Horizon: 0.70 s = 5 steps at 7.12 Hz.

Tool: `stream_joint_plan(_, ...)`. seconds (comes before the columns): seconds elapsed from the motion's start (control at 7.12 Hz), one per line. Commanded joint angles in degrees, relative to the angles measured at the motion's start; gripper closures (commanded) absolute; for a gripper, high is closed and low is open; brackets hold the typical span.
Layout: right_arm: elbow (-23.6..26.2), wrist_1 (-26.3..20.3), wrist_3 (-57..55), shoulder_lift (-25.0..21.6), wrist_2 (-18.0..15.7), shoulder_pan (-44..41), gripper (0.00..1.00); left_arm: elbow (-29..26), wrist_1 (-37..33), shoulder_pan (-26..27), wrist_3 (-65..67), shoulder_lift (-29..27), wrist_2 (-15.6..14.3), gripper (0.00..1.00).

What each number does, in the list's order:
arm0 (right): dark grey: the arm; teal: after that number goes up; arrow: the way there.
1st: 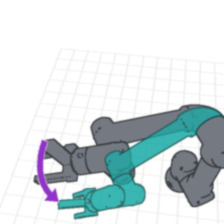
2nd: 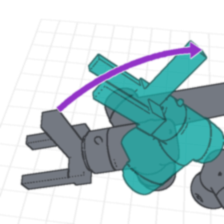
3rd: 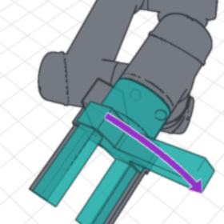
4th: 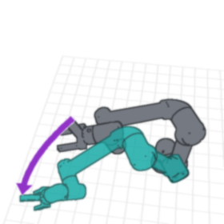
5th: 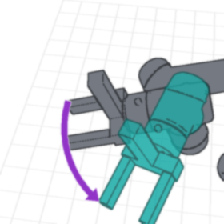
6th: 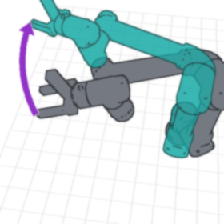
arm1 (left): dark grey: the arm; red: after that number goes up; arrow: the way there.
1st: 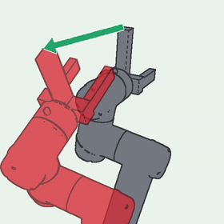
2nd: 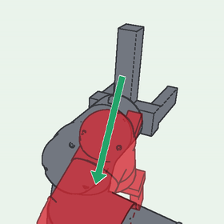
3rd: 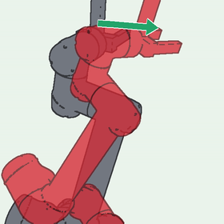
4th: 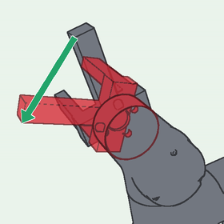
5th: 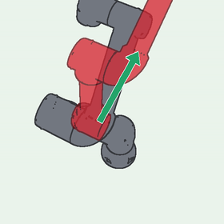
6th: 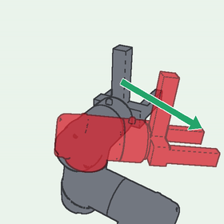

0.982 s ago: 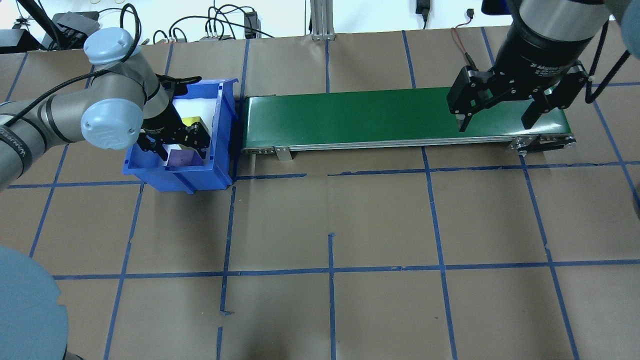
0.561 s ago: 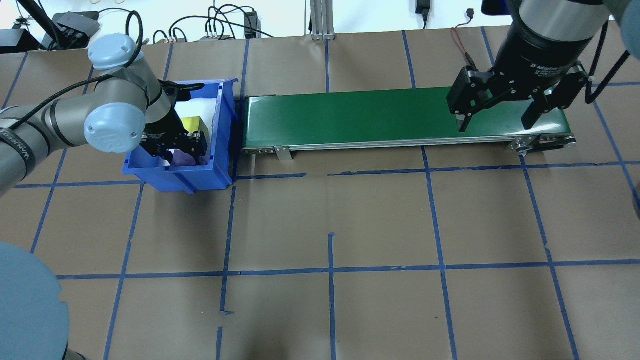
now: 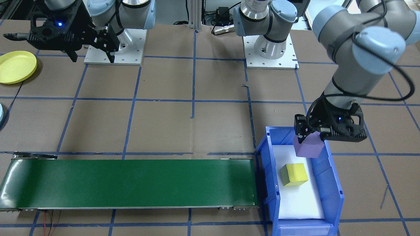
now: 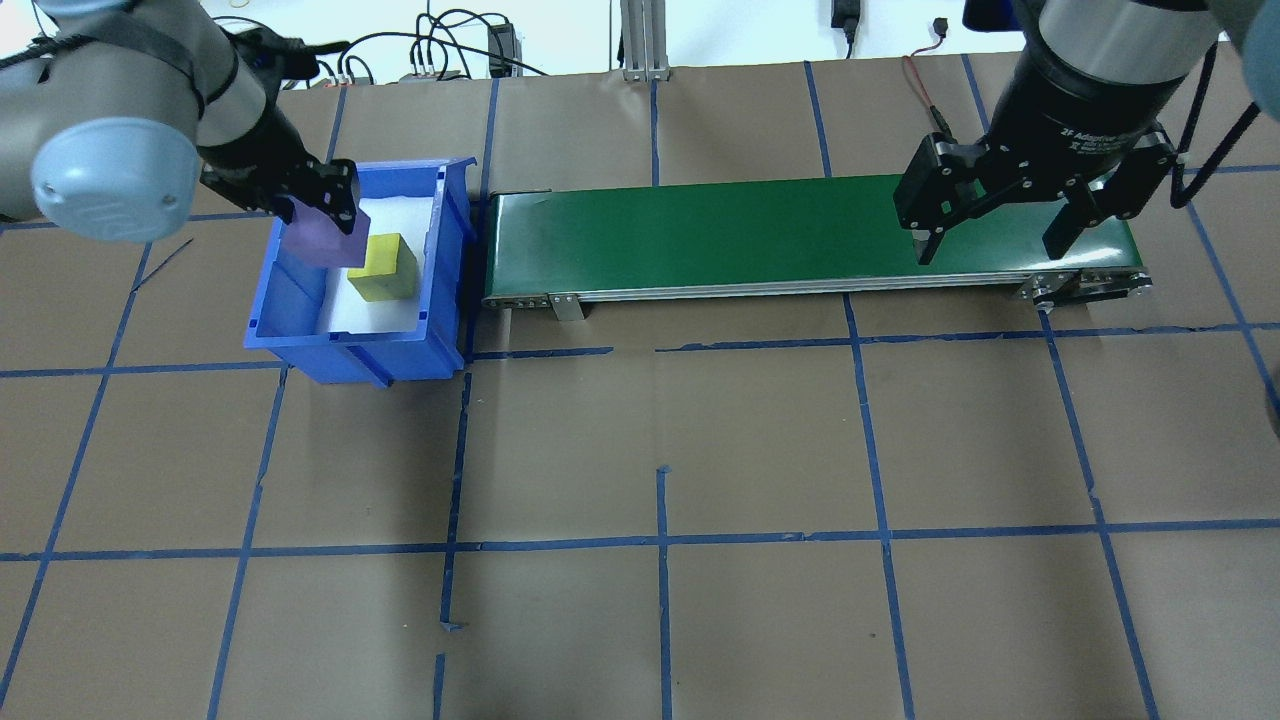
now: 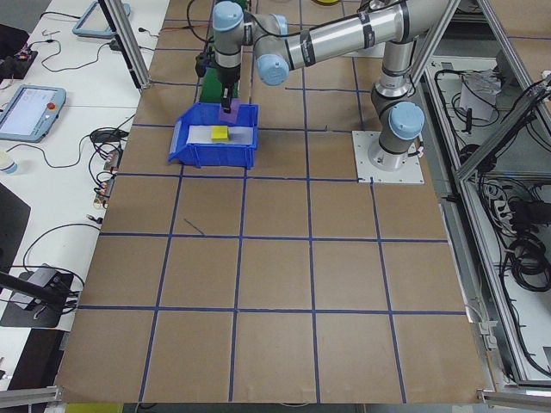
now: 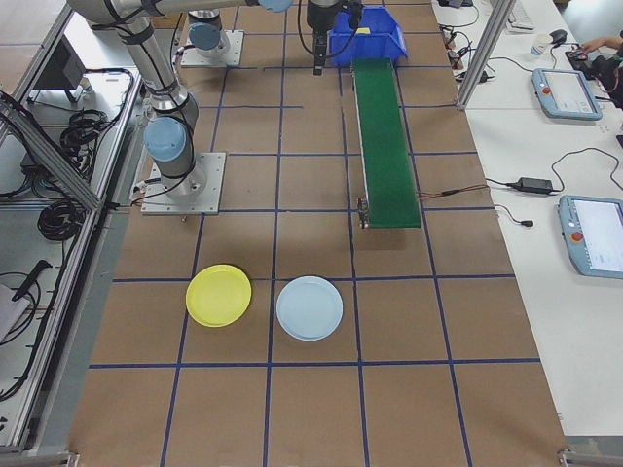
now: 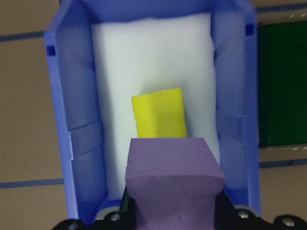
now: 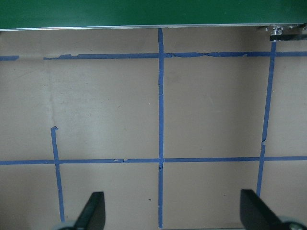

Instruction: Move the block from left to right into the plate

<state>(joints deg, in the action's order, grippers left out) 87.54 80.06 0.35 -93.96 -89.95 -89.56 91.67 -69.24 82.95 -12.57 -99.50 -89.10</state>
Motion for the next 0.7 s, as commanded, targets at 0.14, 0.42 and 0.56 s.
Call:
stream_joint_plan(0.14, 0.0, 0.0, 0.0, 0.0, -0.1, 0.0, 0.00, -4.0, 0.0, 9.6, 12.2, 0.2, 3.1, 0.85)
stream_joint_plan(0.42, 0.0, 0.0, 0.0, 0.0, -0.1, 0.0, 0.00, -3.5, 4.6, 12.1, 14.4, -6.3, 5.8, 0.85)
stream_joint_plan(0.56, 0.1, 0.0, 0.0, 0.0, -0.1, 0.0, 0.00, -3.3, 5.2, 12.8, 14.5, -9.2, 6.0, 0.85)
